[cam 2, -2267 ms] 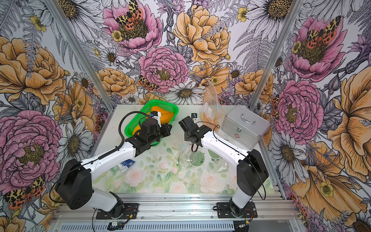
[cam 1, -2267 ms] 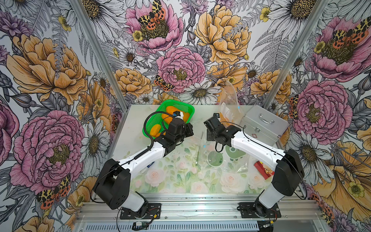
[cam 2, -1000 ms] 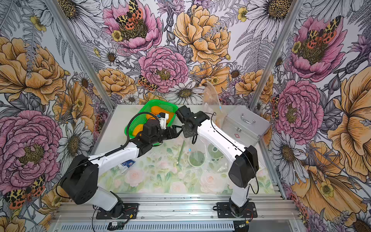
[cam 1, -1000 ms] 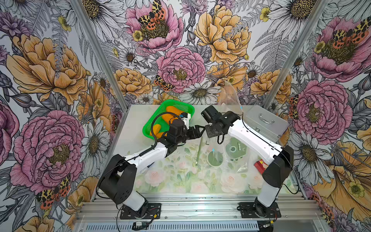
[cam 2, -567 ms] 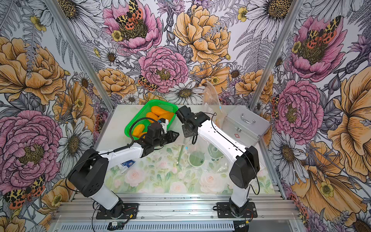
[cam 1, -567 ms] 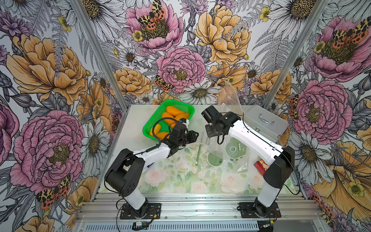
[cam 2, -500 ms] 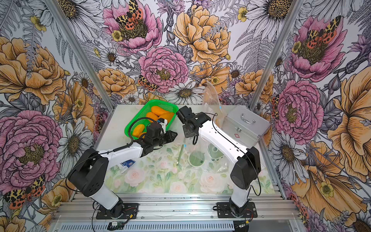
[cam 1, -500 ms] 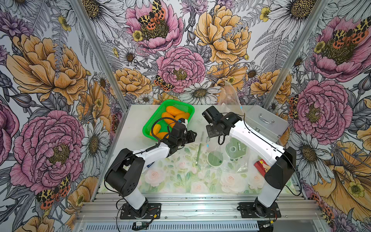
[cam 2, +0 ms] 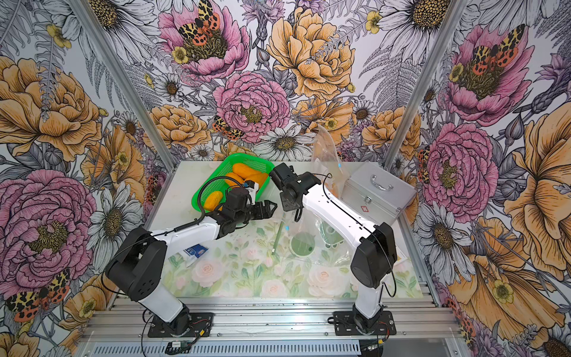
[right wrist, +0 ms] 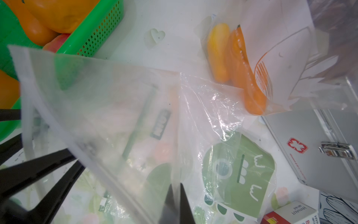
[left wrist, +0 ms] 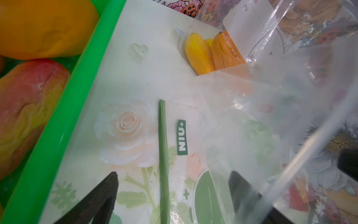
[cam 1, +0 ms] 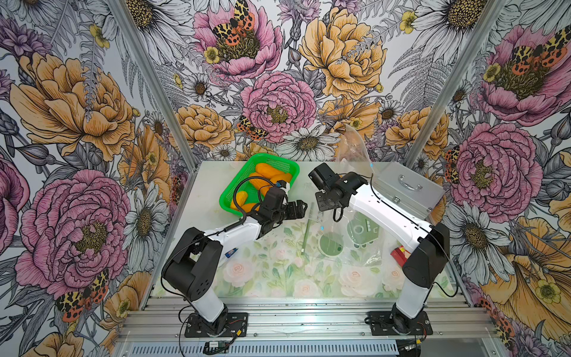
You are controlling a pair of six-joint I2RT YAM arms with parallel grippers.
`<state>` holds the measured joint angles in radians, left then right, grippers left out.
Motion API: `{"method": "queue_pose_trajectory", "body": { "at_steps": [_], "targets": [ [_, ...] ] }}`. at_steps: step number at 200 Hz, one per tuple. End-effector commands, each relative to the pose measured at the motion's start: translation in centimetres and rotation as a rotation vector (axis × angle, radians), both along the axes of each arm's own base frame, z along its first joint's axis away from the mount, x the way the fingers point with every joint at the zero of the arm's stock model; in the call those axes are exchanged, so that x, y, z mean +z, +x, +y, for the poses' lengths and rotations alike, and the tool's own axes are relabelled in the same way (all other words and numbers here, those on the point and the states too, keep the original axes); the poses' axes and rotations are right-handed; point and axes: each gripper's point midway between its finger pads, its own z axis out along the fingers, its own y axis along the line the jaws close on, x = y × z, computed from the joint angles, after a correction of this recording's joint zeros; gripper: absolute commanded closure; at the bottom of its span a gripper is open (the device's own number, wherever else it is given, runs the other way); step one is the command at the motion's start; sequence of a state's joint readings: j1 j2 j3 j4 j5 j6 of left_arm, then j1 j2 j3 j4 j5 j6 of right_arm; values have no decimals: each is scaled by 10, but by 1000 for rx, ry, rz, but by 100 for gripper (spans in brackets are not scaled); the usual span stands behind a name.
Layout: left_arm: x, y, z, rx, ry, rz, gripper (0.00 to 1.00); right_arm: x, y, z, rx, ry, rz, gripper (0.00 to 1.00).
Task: Place the mango in a zip-top bag and seal the zipper
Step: Open the zipper of the food storage bag.
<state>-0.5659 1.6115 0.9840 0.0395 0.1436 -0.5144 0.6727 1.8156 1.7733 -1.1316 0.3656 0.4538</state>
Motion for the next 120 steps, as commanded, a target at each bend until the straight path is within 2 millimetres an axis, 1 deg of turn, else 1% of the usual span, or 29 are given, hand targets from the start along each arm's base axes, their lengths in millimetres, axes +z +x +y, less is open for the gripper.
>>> {"method": "queue_pose_trajectory", "body": {
  "at_steps": [1, 8, 24, 32, 43, 66, 84, 99, 120],
  "targets": [
    [73, -3, 3, -18, -112, -132, 3, 6, 10, 4, -15, 22, -23, 100],
    [83, -5, 8, -9, -125, -148, 1, 5, 10, 6, -11, 23, -20, 100],
    [101, -11, 21, 18, -148, -183, 1, 4, 10, 8, -10, 26, -19, 100],
    [107, -11, 30, 45, -144, -198, 1, 3, 10, 9, -8, 28, -17, 100],
    [108, -9, 46, 87, -109, -209, 1, 3, 11, 10, -7, 31, -17, 100],
    [94, 8, 87, 202, 62, -186, 1, 1, 11, 13, -1, 39, -15, 100],
    [75, 25, 117, 272, 187, -134, 1, 0, 11, 16, 4, 46, -11, 100],
    [62, 38, 133, 300, 232, -98, 1, -1, 11, 17, 6, 47, -10, 100],
    [42, 54, 146, 304, 278, -49, 2, -2, 11, 19, 8, 47, -6, 100]
  ]
}}
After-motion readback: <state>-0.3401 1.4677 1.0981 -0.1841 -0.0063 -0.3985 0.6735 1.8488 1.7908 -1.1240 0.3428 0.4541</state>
